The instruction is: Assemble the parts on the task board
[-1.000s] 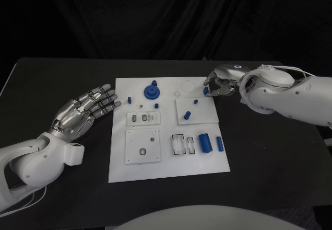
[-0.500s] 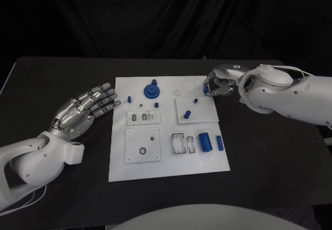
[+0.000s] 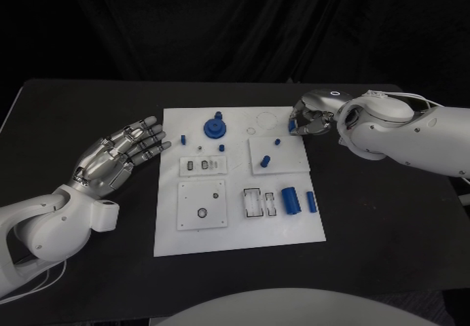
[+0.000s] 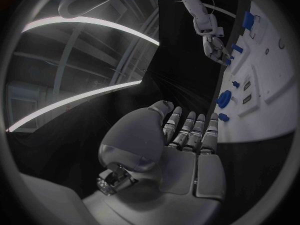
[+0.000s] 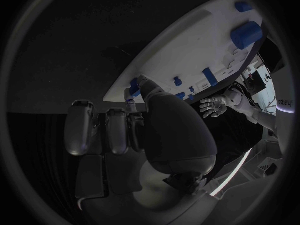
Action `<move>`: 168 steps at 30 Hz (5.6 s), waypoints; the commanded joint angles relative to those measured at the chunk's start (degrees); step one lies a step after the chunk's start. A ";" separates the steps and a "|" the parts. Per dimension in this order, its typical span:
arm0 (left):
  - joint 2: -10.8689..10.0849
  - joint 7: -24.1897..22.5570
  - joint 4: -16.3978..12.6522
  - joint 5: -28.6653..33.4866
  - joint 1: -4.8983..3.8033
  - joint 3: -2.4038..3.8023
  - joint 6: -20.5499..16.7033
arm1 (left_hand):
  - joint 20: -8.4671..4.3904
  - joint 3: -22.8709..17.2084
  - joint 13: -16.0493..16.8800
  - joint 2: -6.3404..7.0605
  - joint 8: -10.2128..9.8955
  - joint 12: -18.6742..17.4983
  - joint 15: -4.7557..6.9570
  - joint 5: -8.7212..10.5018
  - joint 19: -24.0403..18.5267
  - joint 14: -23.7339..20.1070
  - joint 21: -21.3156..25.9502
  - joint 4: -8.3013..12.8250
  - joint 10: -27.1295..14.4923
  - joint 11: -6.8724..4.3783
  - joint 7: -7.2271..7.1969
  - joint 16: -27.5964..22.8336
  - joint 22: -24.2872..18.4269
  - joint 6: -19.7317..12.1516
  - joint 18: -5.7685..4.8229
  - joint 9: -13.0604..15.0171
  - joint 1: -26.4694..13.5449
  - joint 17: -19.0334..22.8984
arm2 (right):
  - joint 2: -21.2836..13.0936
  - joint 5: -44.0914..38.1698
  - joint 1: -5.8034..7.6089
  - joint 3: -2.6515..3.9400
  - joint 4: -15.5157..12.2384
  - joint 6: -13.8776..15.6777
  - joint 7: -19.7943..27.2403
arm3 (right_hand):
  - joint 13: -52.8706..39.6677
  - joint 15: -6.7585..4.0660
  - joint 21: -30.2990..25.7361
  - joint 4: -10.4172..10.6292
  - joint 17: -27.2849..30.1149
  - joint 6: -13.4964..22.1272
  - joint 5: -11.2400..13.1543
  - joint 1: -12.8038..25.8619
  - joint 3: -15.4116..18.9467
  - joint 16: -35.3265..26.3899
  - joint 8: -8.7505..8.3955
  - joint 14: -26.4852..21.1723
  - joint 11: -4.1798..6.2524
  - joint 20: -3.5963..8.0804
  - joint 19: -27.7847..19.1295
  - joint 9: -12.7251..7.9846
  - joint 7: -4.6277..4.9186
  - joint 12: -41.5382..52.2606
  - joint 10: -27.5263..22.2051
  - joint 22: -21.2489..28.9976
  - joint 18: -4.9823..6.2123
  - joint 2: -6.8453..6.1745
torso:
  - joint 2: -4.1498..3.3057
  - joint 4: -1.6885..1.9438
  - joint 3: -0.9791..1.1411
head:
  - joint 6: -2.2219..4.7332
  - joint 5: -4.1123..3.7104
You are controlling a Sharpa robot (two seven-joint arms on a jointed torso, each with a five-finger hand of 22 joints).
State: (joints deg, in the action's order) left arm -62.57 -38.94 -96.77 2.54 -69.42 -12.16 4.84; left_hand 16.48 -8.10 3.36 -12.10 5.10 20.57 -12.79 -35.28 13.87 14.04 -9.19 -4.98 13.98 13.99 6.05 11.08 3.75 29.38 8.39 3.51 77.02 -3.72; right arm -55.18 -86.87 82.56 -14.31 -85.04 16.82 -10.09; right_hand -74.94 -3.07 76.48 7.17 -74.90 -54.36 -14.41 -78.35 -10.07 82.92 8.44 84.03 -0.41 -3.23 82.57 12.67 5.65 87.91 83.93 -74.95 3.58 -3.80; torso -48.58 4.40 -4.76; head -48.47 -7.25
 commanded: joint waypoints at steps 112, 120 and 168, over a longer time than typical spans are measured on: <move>0.54 -9.08 0.66 0.97 0.05 0.04 1.25 | 0.17 -0.93 0.13 0.23 0.02 0.63 -0.56 0.27 0.44 0.18 -0.20 0.19 0.12 0.37 0.56 0.42 0.01 0.33 -1.04 0.01 -0.84 0.06 | 14.67 -0.66 -5.98 0.17 -7.27 6.18 2.22 | -13.91 0.53 0.83 -3.40 -11.30 1.66 -7.54 -0.03 -4.15 1.39 4.93 4.67 -1.07 -0.31 1.01 6.92 0.51 1.27 4.89 -6.63 -0.09 0.63 | 0.07 -0.02 -0.15 | -1.53 2.03; 0.77 -9.03 0.88 0.97 0.07 0.04 1.45 | 0.16 -1.23 0.14 0.29 0.04 0.76 -0.57 0.27 0.48 0.22 -0.23 0.23 0.17 0.36 0.60 0.54 0.01 0.42 -1.08 0.02 -1.00 0.05 | 14.73 -0.90 -6.08 0.18 -7.12 5.81 1.75 | -13.75 0.79 0.47 -3.62 -11.18 3.23 -5.02 0.48 -4.09 1.20 4.40 4.59 -1.32 -0.59 0.81 6.99 0.90 1.15 4.71 -6.54 0.00 0.45 | -0.01 0.13 -0.11 | -1.53 1.66; 0.49 -9.85 0.02 0.17 0.13 0.06 0.03 | 0.24 -2.01 0.13 0.20 0.13 0.88 -0.70 0.05 0.44 0.01 -0.21 0.25 0.10 0.42 0.61 0.58 -0.02 0.65 -1.19 0.05 -1.30 0.12 | 9.96 3.23 -5.04 0.37 -10.66 14.99 10.95 | -12.25 0.71 -2.74 0.48 -11.12 11.03 11.15 4.14 1.96 1.06 1.68 4.28 -0.97 -0.61 -0.52 3.91 1.16 0.08 3.01 -5.70 0.63 -1.12 | 0.07 0.15 -0.11 | -1.53 1.91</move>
State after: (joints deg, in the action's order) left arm -62.01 -38.95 -96.25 3.35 -69.35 -12.14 5.35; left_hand 16.69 -9.85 3.43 -11.87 5.10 21.12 -13.22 -35.28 14.08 14.03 -9.19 -4.67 14.08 14.08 6.45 11.30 3.76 29.79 8.35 3.51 76.35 -3.65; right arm -44.77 -87.48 77.06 -14.04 -95.20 27.84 -3.77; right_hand -74.91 -2.65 74.14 7.34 -74.90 -43.59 -3.45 -74.48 -8.02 84.09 10.14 84.03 -1.43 -3.79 82.31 16.65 6.78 88.28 84.12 -74.92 3.58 -5.29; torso -48.53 4.50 -4.91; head -49.99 -5.12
